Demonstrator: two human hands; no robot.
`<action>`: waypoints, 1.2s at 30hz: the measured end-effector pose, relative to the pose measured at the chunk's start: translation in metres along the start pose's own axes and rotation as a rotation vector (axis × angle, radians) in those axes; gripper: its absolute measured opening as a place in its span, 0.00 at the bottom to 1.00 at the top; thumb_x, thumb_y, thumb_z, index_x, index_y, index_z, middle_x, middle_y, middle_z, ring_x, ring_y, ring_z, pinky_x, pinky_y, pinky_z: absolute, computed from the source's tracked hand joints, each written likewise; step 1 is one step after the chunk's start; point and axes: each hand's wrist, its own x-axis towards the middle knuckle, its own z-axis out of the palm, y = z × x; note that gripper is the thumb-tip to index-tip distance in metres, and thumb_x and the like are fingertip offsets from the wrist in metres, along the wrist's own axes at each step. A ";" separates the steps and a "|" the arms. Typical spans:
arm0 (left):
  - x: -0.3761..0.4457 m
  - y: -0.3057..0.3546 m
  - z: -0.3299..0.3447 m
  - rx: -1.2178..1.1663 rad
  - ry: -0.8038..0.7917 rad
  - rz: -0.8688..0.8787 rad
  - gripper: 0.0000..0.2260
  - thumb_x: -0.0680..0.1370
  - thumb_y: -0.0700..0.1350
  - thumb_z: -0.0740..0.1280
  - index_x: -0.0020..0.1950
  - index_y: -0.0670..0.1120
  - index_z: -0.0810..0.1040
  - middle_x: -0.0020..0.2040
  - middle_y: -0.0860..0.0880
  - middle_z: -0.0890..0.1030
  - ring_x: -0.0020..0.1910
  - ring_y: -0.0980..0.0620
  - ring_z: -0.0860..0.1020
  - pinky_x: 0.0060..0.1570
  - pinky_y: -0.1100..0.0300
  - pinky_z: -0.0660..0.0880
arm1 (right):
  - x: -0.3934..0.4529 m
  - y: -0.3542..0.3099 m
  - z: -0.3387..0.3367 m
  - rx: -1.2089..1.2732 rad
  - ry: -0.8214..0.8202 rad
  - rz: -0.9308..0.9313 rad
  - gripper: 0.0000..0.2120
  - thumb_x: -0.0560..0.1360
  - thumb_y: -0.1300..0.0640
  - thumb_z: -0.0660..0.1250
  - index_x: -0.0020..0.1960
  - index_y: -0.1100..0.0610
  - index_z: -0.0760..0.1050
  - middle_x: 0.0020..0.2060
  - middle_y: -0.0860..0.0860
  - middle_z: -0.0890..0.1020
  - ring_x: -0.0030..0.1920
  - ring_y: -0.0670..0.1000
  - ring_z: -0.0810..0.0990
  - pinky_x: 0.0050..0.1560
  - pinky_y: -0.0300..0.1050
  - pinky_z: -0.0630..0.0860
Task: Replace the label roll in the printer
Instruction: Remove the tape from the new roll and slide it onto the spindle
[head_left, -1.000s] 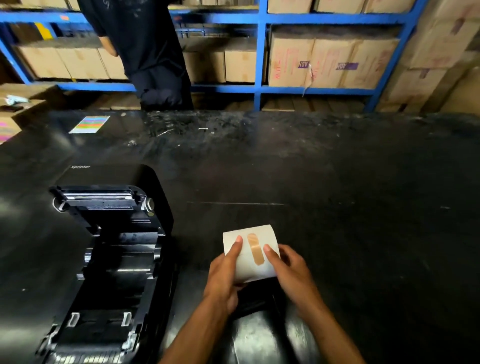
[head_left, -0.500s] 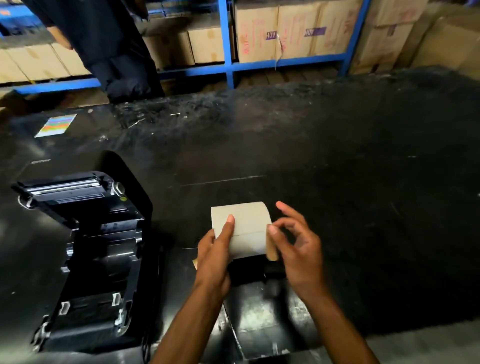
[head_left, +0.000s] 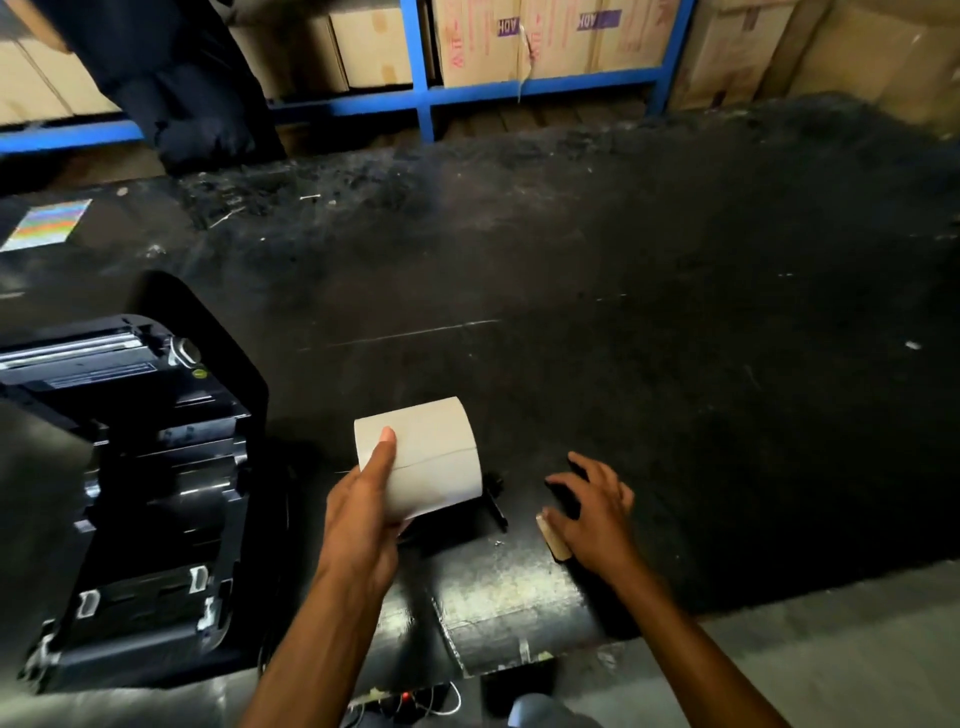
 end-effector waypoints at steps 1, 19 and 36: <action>-0.001 0.000 -0.003 -0.008 0.006 0.004 0.11 0.75 0.52 0.67 0.48 0.44 0.80 0.45 0.47 0.85 0.44 0.48 0.82 0.41 0.54 0.76 | 0.005 -0.007 -0.001 0.010 0.001 0.012 0.17 0.70 0.48 0.69 0.58 0.49 0.77 0.71 0.51 0.68 0.72 0.52 0.59 0.70 0.50 0.51; -0.004 0.012 -0.037 -0.211 0.012 -0.046 0.08 0.76 0.52 0.65 0.49 0.50 0.78 0.36 0.52 0.87 0.45 0.48 0.82 0.46 0.47 0.78 | 0.044 -0.066 -0.038 0.959 0.262 0.270 0.07 0.71 0.58 0.71 0.48 0.58 0.77 0.39 0.56 0.83 0.39 0.52 0.80 0.41 0.47 0.76; 0.005 0.044 -0.031 -0.310 -0.111 -0.115 0.11 0.74 0.53 0.66 0.53 0.51 0.78 0.44 0.46 0.86 0.48 0.42 0.81 0.48 0.40 0.77 | 0.023 -0.110 -0.102 0.731 0.331 -0.429 0.17 0.69 0.67 0.72 0.50 0.49 0.76 0.46 0.39 0.82 0.49 0.41 0.80 0.51 0.32 0.74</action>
